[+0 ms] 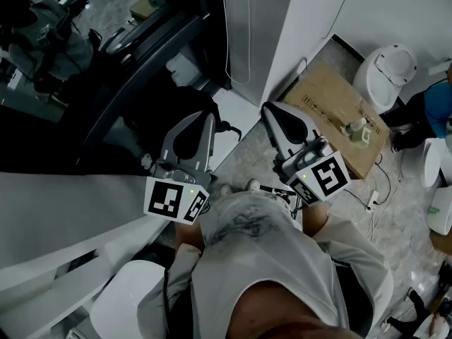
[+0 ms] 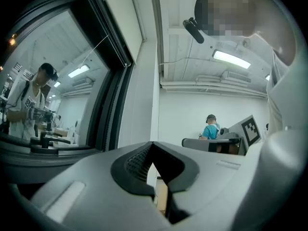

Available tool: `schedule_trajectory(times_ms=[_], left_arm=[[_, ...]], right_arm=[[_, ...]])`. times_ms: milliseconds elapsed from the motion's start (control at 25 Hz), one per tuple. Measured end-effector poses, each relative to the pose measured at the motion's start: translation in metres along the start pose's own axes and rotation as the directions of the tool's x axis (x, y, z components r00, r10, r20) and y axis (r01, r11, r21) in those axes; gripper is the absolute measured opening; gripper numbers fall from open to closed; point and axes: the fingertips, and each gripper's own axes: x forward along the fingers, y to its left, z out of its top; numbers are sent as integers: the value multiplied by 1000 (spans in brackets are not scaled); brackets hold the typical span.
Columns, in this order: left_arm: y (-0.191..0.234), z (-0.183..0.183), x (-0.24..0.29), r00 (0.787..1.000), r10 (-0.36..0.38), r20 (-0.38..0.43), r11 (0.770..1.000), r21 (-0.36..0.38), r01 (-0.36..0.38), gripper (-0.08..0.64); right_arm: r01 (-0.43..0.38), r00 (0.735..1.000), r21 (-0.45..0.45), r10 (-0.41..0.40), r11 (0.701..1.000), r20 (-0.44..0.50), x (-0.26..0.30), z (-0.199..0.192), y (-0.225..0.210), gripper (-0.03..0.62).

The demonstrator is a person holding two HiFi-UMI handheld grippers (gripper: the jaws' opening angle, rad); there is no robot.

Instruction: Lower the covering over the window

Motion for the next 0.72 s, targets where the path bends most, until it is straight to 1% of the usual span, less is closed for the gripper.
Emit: schedule_trajectory(times_ms=[80, 160, 240, 360, 440, 600, 720], left_arm=[[-1, 1, 1, 1000, -1, 1, 1000, 3, 1, 8], [-2, 0, 3, 1000, 0, 1, 1000, 4, 0, 8], [-3, -2, 4, 1000, 0, 8, 1000, -3, 0, 8], [-6, 0, 4, 999, -8, 43, 999, -38, 9, 8], [-8, 0, 4, 999, -1, 48, 999, -52, 4, 8], [-16, -5, 7, 999, 26, 20, 1000, -16, -26, 8], [-22, -4, 9, 999, 38, 21, 999, -11, -38, 8]], right_arm=[[-3, 999, 35, 2, 999, 33, 2, 6, 1, 15], [-5, 999, 51, 2, 999, 53, 2, 10, 1, 15], [-6, 998, 45, 3, 999, 61, 1, 10, 0, 15], [-6, 999, 24, 4, 1000, 48, -3, 9, -2, 16], [-14, 999, 22, 13, 1000, 49, -5, 10, -3, 15], [-33, 999, -3, 33, 999, 27, -12, 6, -8, 16], [-46, 999, -12, 46, 999, 10, -16, 3, -12, 15]])
